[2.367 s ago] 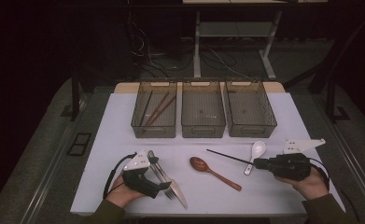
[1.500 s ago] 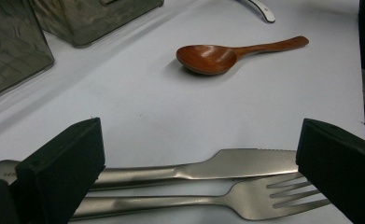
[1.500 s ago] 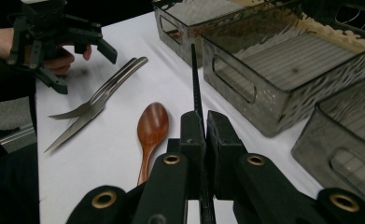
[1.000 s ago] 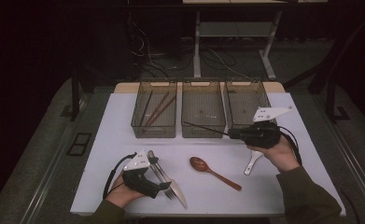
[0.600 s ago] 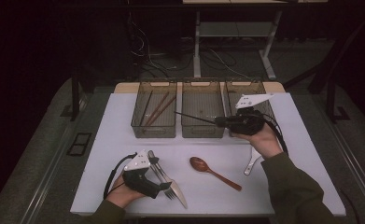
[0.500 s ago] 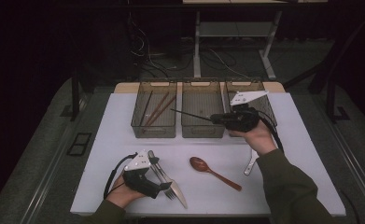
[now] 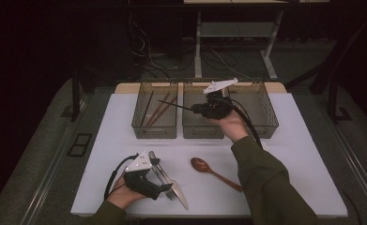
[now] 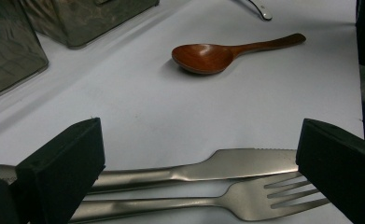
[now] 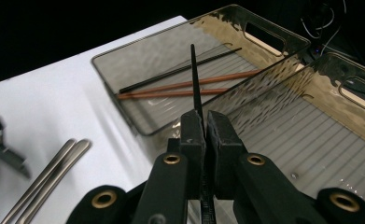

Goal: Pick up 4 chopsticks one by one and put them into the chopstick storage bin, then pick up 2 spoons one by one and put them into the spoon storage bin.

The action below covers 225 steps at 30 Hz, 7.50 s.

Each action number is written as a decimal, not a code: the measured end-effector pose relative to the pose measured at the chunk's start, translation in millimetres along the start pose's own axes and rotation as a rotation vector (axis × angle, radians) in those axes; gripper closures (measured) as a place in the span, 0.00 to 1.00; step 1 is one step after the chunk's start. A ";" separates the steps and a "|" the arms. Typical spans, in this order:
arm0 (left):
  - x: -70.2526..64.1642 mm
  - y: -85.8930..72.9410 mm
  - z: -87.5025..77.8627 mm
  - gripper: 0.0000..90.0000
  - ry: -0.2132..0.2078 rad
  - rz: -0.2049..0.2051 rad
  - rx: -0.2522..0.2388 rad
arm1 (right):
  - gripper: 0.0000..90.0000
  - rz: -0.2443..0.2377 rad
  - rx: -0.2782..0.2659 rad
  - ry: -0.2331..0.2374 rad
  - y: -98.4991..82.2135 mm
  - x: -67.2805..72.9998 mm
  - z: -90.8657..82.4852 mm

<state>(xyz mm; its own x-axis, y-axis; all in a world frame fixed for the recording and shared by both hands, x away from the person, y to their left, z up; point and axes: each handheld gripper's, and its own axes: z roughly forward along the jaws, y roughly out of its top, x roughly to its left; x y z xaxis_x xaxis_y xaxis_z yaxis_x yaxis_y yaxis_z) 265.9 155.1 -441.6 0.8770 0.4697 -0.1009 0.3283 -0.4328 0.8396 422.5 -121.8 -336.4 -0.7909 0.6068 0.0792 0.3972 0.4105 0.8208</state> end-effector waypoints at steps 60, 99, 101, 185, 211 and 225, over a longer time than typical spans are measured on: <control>-2.9 1.9 -1.0 0.01 -0.007 -0.009 -0.020 | 0.40 0.068 0.080 0.065 26.4 7.3 63.6; 0.3 2.0 1.5 0.01 -0.006 -0.013 0.001 | 0.32 0.042 0.010 0.126 -78.7 6.6 -34.0; 0.6 1.9 1.6 0.01 -0.006 -0.013 0.000 | 0.32 0.053 0.009 0.121 -87.7 6.2 -39.2; 0.0 -3.8 -3.9 0.01 0.022 -0.019 0.012 | 0.99 0.159 0.247 -0.234 -180.1 -79.8 -86.9; 0.2 -3.5 -5.9 0.01 0.025 -0.016 0.017 | 0.99 0.161 0.271 -0.237 -191.3 -78.8 -109.4; 1.1 -4.4 -7.7 0.01 0.031 -0.021 0.008 | 0.66 0.245 0.158 -0.189 -185.5 -74.3 -134.1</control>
<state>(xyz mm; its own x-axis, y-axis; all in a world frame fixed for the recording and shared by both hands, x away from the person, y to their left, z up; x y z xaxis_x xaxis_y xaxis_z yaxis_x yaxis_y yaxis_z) 262.7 163.4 -441.3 0.8586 0.5024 -0.1017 0.3495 -0.4287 0.8331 345.2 -334.4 -418.7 -0.5685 0.8098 0.1447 0.6434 0.3280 0.6917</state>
